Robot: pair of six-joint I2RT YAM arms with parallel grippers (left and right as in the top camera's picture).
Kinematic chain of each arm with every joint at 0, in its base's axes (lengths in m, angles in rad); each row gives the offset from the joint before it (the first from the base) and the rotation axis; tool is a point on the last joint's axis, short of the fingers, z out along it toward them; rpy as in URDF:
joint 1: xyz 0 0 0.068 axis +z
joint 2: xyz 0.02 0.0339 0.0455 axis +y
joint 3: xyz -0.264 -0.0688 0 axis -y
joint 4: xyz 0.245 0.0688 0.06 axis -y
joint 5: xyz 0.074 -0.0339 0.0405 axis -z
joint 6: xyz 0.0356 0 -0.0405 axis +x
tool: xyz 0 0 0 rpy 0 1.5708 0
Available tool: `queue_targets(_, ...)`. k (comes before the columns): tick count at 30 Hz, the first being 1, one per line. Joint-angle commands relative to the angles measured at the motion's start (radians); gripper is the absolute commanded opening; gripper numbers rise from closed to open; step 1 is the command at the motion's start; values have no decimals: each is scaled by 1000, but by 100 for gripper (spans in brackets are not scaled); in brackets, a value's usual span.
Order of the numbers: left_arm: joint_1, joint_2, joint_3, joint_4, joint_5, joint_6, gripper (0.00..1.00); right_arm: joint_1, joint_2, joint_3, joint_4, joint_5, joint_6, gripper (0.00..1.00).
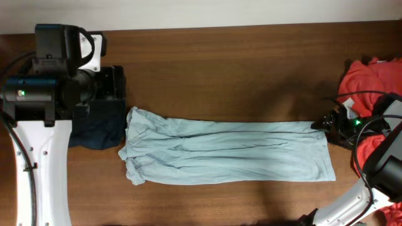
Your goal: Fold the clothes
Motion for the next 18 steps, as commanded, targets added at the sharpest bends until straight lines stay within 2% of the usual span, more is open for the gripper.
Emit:
queue_targets(1,2,4,6,12,-58,31,79,-3,95,-47,45,143,-17,99)
queue_targets(6,60,4,6,45,-65,25,82,-3,95,-44,67,242,-52,99)
queue_targets(10,117,4,6,74,-62,15,85,-3,95,-44,45,250,-141,99)
queue_targets(18,210,19,6,95,-63,16,87,-24,96,-45,-6,402,-148,99)
